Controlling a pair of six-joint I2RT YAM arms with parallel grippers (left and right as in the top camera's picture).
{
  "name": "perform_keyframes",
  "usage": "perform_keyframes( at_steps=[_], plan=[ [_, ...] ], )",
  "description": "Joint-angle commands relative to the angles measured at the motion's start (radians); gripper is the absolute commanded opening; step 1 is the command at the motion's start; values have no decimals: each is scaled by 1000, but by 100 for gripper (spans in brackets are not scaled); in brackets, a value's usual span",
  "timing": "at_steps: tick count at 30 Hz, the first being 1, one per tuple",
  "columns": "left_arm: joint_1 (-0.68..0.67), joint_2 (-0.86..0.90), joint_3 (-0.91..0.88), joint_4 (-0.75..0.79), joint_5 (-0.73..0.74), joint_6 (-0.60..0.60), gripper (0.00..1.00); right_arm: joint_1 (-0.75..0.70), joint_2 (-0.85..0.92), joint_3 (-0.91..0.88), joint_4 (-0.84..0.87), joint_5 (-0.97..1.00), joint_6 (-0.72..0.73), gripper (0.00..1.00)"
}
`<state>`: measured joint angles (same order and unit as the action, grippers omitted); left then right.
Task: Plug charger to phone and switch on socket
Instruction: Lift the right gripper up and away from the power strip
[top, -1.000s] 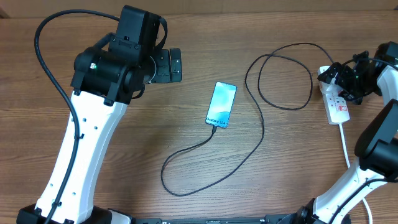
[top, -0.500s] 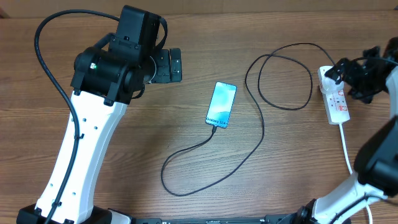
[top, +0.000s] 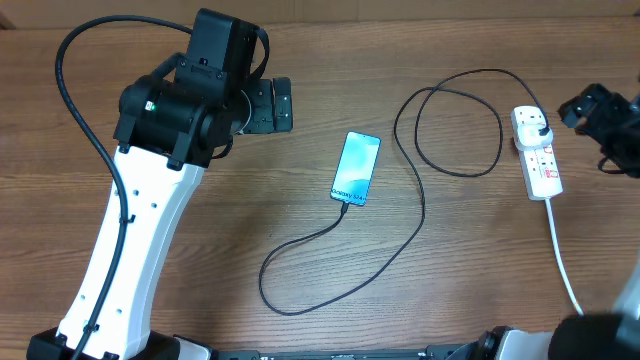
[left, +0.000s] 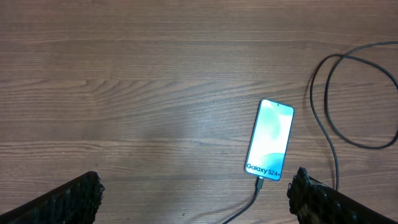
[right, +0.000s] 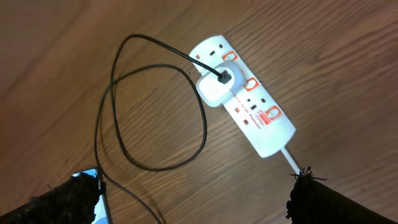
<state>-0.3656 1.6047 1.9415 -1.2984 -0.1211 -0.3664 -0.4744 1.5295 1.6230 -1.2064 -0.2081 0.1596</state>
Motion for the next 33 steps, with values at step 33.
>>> perform_keyframes(
  at_steps=[33],
  plan=[
    [5,6,6,0,-17,4,99,3,-194,7,-45,95,57,100]
  ],
)
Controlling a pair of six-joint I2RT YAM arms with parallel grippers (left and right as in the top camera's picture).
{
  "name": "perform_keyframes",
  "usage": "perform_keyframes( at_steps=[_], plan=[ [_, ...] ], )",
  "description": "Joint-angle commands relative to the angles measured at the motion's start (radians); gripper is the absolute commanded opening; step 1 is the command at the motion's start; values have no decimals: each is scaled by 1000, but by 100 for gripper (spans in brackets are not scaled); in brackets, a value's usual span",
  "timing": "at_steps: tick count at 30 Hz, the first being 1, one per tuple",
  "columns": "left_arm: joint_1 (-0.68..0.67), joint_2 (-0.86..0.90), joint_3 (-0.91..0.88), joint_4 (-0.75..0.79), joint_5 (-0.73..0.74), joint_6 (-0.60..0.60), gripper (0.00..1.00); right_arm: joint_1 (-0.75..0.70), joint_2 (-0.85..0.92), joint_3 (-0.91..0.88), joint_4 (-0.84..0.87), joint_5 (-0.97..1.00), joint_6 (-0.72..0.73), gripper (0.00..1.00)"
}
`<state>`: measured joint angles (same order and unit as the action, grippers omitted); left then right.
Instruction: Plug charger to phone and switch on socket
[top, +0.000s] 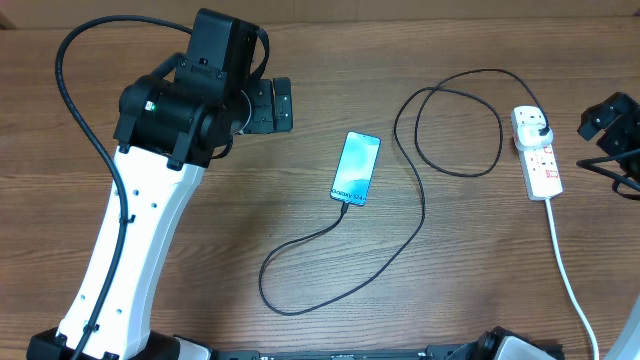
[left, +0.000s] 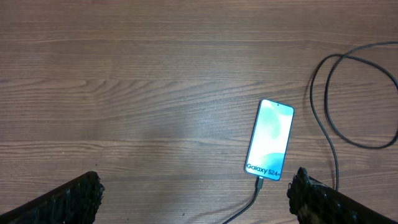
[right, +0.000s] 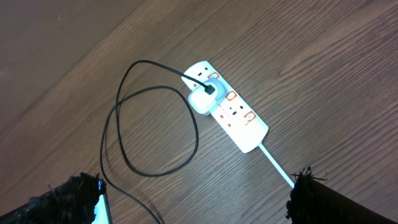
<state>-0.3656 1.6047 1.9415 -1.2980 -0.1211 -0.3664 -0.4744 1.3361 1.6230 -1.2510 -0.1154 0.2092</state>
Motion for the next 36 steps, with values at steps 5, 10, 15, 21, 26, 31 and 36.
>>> perform_keyframes(
  at_steps=[5,10,15,21,26,31,36],
  plan=[
    [5,6,6,0,-17,4,100,3,-1,7,0,2,8,100],
    [5,6,6,0,-17,4,99,3,-1,7,0,2,8,100],
    [5,6,6,0,-17,4,100,3,-1,7,0,2,8,100],
    [5,-8,6,-18,-26,13,99,3,-1,7,0,2,8,100],
    [5,-23,4,-7,-36,22,100,3,-1,7,0,2,8,100],
    [-1,-50,-47,95,-35,22,99,3,-1,7,0,2,8,100],
    [-3,-141,-228,294,-17,22,100,3,-1,7,0,2,8,100]
  ],
)
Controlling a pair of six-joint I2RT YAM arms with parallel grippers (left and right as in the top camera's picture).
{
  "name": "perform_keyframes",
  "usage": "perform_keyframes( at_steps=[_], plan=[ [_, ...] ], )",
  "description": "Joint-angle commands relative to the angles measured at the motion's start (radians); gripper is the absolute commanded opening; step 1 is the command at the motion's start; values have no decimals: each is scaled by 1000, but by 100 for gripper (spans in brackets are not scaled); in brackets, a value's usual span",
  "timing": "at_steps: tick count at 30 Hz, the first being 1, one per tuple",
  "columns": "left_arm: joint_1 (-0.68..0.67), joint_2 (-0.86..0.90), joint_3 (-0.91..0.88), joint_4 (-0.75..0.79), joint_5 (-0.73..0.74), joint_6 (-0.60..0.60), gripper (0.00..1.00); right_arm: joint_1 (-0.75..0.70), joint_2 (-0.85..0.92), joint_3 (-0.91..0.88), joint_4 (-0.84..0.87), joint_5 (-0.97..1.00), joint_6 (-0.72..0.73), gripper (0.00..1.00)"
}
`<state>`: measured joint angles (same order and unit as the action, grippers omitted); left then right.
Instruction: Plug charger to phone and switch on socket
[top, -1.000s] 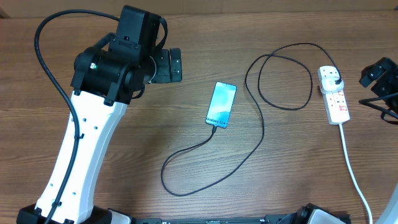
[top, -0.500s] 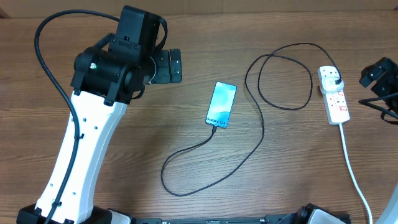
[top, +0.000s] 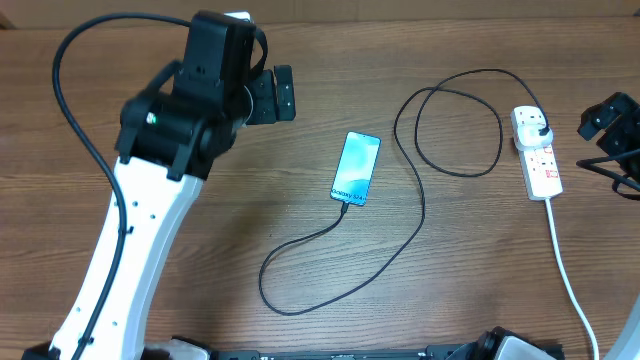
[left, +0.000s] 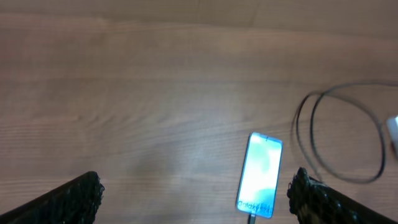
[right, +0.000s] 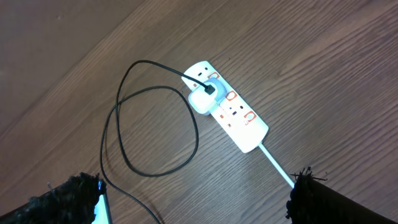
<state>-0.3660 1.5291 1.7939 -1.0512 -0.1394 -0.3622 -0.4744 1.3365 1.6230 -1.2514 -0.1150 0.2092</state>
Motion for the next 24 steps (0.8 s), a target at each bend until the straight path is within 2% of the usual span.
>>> perform_keyframes(
  at_steps=[1,11,17,24],
  plan=[
    [-3,-93,-132,97,3,18,100,3,-1,7,0,2,8,100],
    [2,-380,-596,500,10,19,100,3,-1,7,0,2,8,100],
    [27,-569,-864,799,16,20,100,3,-1,7,0,2,8,100],
    [129,-798,-1158,1121,146,71,100,3,-1,7,0,2,8,100]
  ],
)
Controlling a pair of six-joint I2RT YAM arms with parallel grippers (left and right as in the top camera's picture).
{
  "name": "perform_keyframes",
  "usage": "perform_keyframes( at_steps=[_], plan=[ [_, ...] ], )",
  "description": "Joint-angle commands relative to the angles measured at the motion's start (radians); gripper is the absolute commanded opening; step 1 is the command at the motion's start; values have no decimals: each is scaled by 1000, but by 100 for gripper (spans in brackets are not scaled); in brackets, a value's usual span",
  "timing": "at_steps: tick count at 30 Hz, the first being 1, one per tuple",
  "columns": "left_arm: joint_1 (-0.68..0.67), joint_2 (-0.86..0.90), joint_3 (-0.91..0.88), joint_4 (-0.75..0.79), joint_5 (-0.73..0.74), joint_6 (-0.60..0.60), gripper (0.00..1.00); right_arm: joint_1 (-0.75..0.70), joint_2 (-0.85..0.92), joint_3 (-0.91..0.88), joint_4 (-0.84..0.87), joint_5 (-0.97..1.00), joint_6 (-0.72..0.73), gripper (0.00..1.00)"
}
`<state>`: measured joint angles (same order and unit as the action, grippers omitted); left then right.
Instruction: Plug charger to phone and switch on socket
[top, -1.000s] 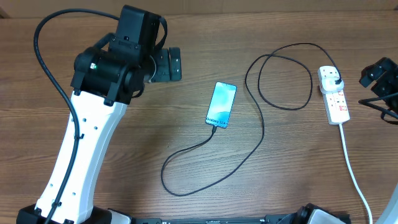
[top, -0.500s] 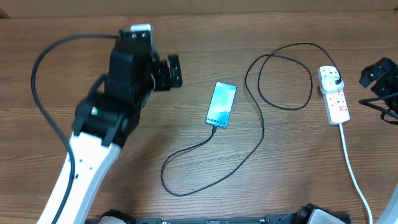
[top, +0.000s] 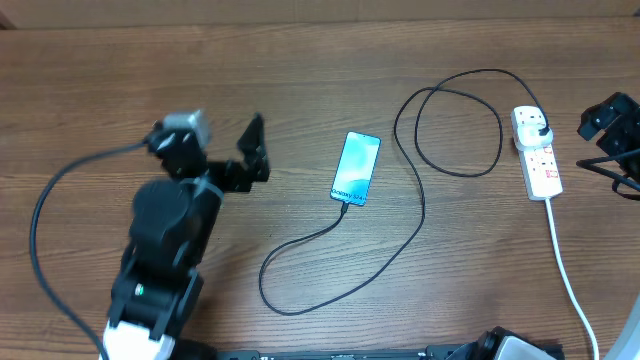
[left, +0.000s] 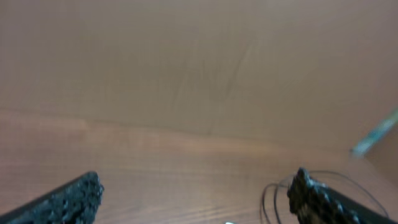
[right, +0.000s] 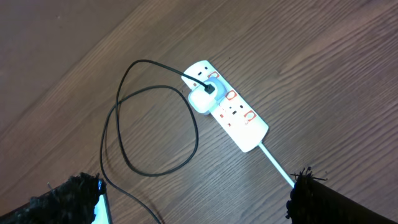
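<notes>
The phone (top: 356, 168) lies screen up and lit in the middle of the table. The black cable (top: 300, 250) is plugged into its near end. The cable loops (right: 155, 124) back to the white charger (right: 202, 99), which sits in the white power strip (right: 239, 121) at the right (top: 540, 160). My left gripper (top: 255, 152) is open, left of the phone and apart from it. Its wrist view is blurred; the fingers (left: 68, 199) stand wide apart. My right gripper (right: 193, 199) is open, at the table's right edge (top: 612, 140), beside the strip and not touching it.
The strip's white mains lead (top: 565, 265) runs to the front right. A plain brown wall (left: 186, 56) rises behind the table's far edge. The left arm's base (top: 160, 270) stands at the front left.
The left arm has drawn back toward the front left and lower, and its camera now faces the back wall instead of looking down on the phone. The right arm, phone and strip are unchanged.
First my right gripper was open close over the power strip, and the left hung open left of the lit, plugged-in phone. Then the right had pulled back to the right edge and stayed there. The left camera then saw more of the table, and now the arm is withdrawn.
</notes>
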<state>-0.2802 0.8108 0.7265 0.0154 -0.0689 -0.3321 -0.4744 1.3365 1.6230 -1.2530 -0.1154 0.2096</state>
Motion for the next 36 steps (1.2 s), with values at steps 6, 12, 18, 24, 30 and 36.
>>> perform_keyframes(
  at_steps=[6,12,18,24,30,36],
  plan=[
    [154,-285,-304,202,118,63,99,3,-1,7,2,2,7,100],
    [241,-453,-444,232,171,154,100,3,-1,7,2,2,7,100],
    [312,-578,-546,232,169,142,100,3,-1,7,2,2,7,100],
    [367,-696,-661,232,171,93,100,3,-1,7,2,2,7,100],
    [392,-779,-721,166,171,82,100,3,-1,7,2,2,7,100],
    [414,-792,-721,46,166,85,99,3,-1,7,2,2,7,100]
  ],
)
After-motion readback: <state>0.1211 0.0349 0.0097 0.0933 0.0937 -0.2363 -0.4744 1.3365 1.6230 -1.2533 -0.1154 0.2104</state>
